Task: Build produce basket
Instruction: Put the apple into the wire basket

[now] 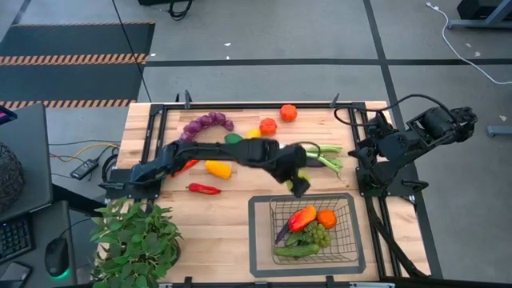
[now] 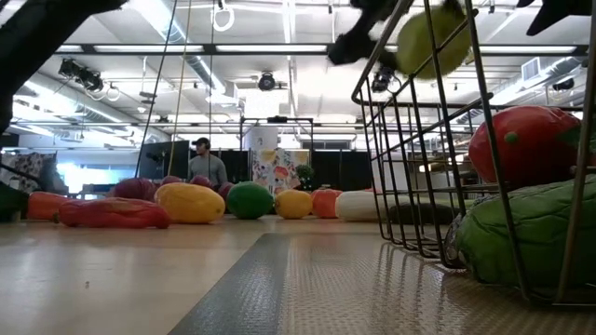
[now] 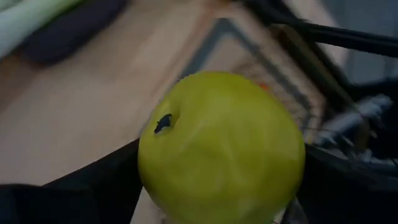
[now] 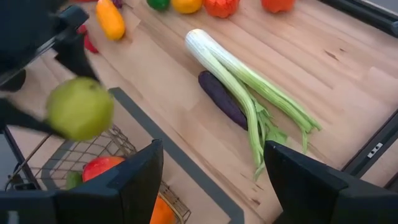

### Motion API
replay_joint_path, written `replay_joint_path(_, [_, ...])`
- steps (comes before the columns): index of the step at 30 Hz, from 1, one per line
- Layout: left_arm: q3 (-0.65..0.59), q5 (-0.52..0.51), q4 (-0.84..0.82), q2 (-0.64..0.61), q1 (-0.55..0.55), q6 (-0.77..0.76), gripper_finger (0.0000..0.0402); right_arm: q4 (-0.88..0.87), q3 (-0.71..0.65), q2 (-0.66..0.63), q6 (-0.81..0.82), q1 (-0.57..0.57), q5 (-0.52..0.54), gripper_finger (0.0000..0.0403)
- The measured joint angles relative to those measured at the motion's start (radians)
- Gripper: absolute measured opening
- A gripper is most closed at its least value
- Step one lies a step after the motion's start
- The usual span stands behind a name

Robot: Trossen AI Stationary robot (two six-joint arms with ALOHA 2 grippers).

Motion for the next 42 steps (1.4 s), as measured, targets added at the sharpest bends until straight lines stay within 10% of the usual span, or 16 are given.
replay_joint_path(19, [-0.003, -0.112, 0.140, -0.007, -0.212, 0.366, 0.0352, 0.006, 0.000, -0.001, -0.129, 0.000, -0.116, 0.0281])
replay_joint_path(42, [-0.003, -0.112, 0.146, -0.008, -0.158, 0.310, 0.0353, 0.006, 0.000, -0.001, -0.023, 0.000, -0.082, 0.0281])
